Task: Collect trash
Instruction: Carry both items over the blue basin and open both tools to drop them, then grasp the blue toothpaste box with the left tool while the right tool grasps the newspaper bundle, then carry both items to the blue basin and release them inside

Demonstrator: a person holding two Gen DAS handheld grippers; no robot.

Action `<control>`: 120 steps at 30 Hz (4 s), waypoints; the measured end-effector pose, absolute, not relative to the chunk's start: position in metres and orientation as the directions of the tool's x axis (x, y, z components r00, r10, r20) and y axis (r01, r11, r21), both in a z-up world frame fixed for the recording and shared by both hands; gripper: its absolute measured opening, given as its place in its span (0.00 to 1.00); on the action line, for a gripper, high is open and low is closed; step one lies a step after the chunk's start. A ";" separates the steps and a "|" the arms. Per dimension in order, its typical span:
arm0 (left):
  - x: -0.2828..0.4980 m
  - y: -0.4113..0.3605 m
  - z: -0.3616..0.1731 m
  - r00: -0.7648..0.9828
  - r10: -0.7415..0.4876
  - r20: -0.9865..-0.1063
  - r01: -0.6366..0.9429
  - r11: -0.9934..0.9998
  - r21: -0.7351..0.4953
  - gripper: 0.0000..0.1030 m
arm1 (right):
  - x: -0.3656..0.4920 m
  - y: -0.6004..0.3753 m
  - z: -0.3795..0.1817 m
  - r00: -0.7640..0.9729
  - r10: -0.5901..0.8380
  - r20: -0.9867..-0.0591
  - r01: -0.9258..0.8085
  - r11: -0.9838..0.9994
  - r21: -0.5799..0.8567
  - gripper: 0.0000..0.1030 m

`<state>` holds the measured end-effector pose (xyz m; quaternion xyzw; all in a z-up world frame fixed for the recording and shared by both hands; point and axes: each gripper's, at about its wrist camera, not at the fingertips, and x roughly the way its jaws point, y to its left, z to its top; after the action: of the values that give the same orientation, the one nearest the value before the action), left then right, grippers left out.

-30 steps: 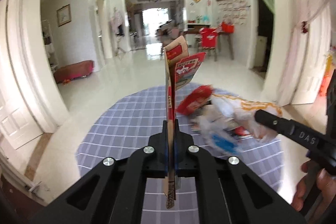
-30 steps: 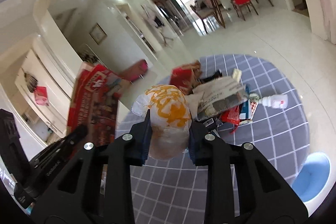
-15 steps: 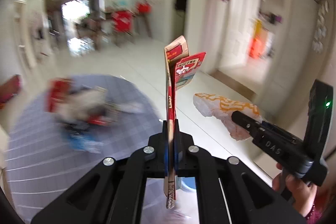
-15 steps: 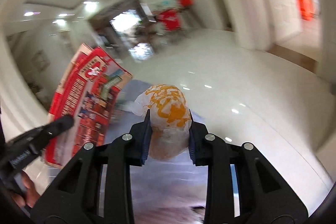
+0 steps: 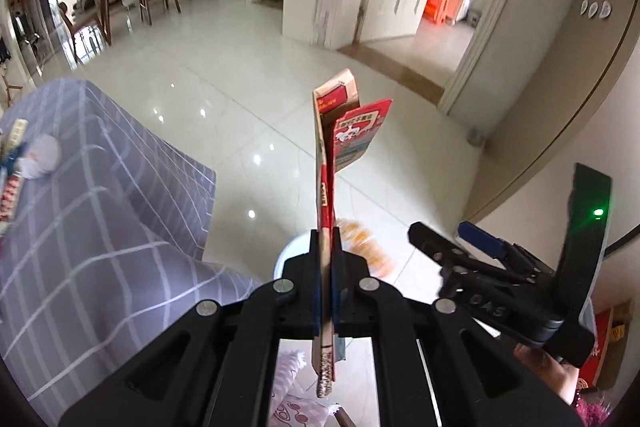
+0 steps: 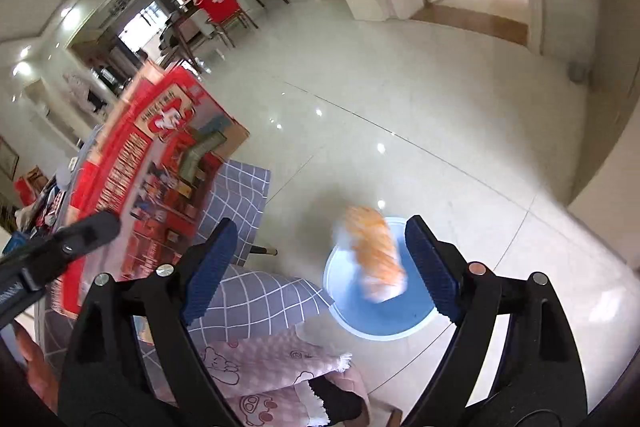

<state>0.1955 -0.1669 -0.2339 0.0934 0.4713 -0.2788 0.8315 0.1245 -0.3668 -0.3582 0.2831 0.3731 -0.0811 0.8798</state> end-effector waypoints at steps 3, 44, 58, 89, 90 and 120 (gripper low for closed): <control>0.199 -0.175 -0.247 0.369 -0.370 -0.852 0.558 0.822 -0.116 0.04 | 0.117 -0.372 -0.363 0.706 0.060 -0.706 0.363 0.825 0.433 0.82; 0.162 -0.081 -0.167 0.667 -0.128 -0.734 0.286 0.954 0.094 0.82 | 0.100 -0.310 -0.262 0.828 0.071 -0.557 0.216 0.875 0.433 0.83; 0.176 0.099 -0.149 0.717 0.110 -0.689 -0.170 0.985 -0.019 0.81 | 0.164 -0.168 -0.221 0.790 0.310 -0.530 -0.100 0.917 0.387 0.83; 0.146 0.242 -0.140 0.765 0.080 -0.639 -0.264 0.944 -0.198 0.06 | 0.272 0.045 -0.225 0.669 0.379 -0.639 -0.425 0.901 0.090 0.82; 0.147 0.243 -0.140 0.763 0.079 -0.642 -0.265 0.943 -0.199 0.06 | 0.275 0.051 -0.227 0.664 0.372 -0.648 -0.430 0.900 0.075 0.76; 0.125 0.082 -0.094 0.800 -0.141 -0.584 0.071 0.987 -0.141 0.06 | 0.154 -0.174 -0.165 0.775 0.462 -0.431 -0.294 0.867 0.402 0.12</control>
<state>0.1247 0.0822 -0.0941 -0.0560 0.3115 -0.0558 0.9470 0.1539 -0.1743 -0.1648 0.1579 0.2667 0.2036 0.9287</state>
